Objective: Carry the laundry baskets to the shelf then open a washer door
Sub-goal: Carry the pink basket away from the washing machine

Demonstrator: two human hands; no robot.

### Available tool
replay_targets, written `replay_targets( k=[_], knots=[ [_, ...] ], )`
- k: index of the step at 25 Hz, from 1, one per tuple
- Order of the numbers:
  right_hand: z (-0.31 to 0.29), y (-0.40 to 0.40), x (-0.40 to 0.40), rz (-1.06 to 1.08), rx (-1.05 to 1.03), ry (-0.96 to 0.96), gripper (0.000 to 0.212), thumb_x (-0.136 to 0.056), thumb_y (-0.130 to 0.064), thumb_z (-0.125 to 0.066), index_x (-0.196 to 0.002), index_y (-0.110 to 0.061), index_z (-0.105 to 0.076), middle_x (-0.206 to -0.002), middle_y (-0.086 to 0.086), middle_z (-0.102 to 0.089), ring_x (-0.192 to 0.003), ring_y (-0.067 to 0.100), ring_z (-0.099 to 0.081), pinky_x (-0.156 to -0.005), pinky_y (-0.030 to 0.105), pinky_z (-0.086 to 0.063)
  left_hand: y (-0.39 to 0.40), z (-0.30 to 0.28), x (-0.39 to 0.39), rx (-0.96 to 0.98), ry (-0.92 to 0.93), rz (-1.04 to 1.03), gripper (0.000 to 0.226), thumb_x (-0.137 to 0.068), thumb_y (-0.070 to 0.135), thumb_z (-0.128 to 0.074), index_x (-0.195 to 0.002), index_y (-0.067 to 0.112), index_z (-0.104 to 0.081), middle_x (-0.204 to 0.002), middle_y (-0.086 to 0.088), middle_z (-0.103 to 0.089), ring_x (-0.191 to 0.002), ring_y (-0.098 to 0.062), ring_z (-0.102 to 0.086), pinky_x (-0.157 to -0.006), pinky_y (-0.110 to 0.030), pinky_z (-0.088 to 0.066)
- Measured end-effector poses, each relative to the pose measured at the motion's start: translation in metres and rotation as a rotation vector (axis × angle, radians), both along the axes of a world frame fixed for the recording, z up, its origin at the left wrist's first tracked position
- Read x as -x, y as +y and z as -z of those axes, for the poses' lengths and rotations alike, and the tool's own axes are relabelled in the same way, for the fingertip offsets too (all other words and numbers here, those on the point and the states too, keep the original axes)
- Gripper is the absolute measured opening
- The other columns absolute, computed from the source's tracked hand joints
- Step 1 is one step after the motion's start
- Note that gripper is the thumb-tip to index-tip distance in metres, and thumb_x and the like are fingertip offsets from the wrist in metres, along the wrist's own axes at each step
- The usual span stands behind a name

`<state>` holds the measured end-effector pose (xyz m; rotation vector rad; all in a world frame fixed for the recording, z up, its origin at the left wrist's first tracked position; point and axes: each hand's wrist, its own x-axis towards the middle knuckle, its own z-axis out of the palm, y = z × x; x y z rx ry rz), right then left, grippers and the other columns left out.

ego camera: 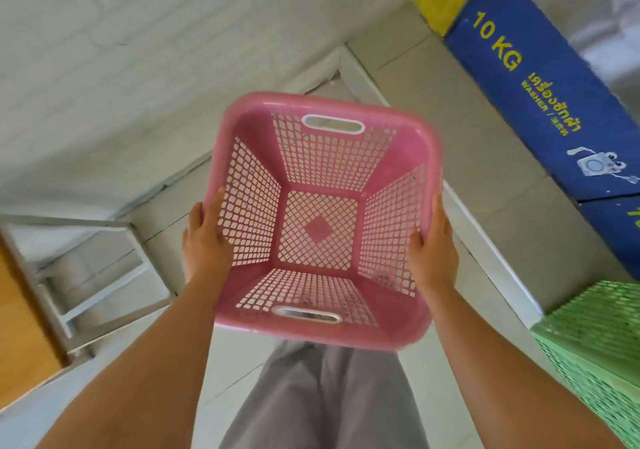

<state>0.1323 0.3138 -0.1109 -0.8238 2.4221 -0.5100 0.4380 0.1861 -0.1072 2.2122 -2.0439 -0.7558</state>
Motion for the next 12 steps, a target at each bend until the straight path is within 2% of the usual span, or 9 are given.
replay_targets(
  k=[3, 7, 9, 12],
  knots=[
    [0.031, -0.014, -0.032, -0.078, -0.003, -0.008, 0.073, -0.097, -0.015, -0.048, -0.153, -0.033, -0.004, -0.157, -0.001, -0.029, -0.089, 0.011, -0.059, -0.057, 0.01, -0.035, -0.005, 0.024, -0.039, -0.001, -0.01, -0.028, 0.077, -0.086, 0.001, -0.044, -0.142, 0.05, -0.025, -0.139, -0.002, -0.04, -0.104, -0.034, -0.055, -0.072, -0.048, -0.055],
    [0.066, -0.029, -0.055, -0.148, -0.024, 0.006, 0.072, -0.097, -0.015, -0.047, -0.154, -0.03, -0.005, -0.159, -0.002, -0.024, -0.077, 0.009, -0.052, -0.047, 0.008, -0.028, -0.011, 0.052, -0.07, -0.026, 0.006, -0.085, 0.072, -0.088, 0.003, -0.043, -0.142, 0.047, -0.029, -0.137, -0.002, -0.043, -0.104, -0.031, -0.056, -0.065, -0.038, -0.048],
    [0.084, -0.032, -0.067, -0.181, -0.041, 0.018, 0.072, -0.097, -0.016, -0.048, -0.154, -0.03, -0.005, -0.159, 0.0, -0.023, -0.075, 0.011, -0.057, -0.046, 0.01, -0.03, -0.014, 0.064, -0.083, -0.06, 0.007, -0.106, 0.072, -0.088, 0.003, -0.042, -0.142, 0.049, -0.028, -0.138, -0.002, -0.043, -0.104, -0.032, -0.057, -0.068, -0.04, -0.051],
    [0.093, -0.03, -0.079, -0.198, -0.094, 0.053, 0.075, -0.097, -0.014, -0.047, -0.153, -0.031, -0.001, -0.161, 0.003, -0.018, -0.088, 0.026, -0.068, -0.049, 0.019, -0.044, -0.014, 0.07, -0.09, -0.159, -0.048, -0.117, 0.076, -0.086, 0.005, -0.045, -0.143, 0.05, -0.022, -0.147, -0.003, -0.035, -0.112, -0.037, -0.055, -0.081, -0.048, -0.053]
  ],
)
